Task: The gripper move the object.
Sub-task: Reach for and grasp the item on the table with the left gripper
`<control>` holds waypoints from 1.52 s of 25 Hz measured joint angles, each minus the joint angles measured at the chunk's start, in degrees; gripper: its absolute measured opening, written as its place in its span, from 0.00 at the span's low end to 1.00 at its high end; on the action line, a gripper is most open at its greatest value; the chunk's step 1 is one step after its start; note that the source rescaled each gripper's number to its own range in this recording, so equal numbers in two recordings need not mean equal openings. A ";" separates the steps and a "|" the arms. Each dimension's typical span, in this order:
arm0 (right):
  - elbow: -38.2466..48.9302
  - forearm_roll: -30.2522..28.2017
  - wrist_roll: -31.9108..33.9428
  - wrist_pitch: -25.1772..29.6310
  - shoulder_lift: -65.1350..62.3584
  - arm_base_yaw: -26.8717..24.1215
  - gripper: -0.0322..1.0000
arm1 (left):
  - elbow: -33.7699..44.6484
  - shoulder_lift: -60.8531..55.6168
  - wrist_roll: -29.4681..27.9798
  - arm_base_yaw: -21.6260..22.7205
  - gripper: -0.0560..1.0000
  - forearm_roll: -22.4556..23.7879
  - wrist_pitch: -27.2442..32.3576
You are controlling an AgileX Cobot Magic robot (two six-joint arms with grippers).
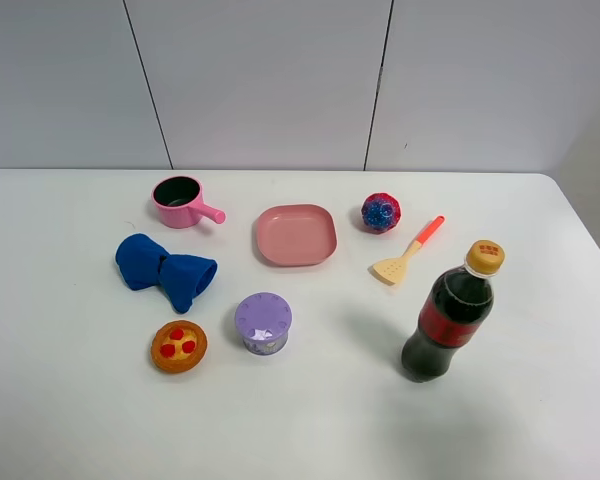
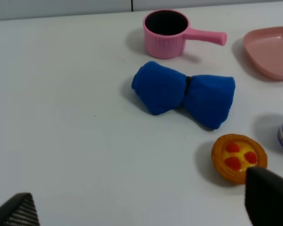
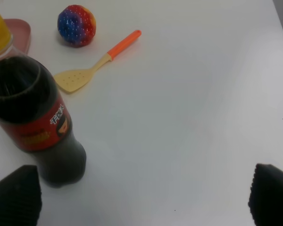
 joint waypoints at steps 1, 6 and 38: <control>0.00 0.00 0.00 0.00 0.00 0.00 1.00 | 0.00 0.00 0.00 0.00 0.89 0.00 0.00; 0.00 0.00 0.00 0.00 0.00 0.00 1.00 | 0.00 0.00 0.00 0.00 0.89 0.00 0.00; 0.00 0.00 0.00 -0.05 0.00 0.00 1.00 | -20.44 73.40 11.98 -1.34 0.96 -9.34 -6.50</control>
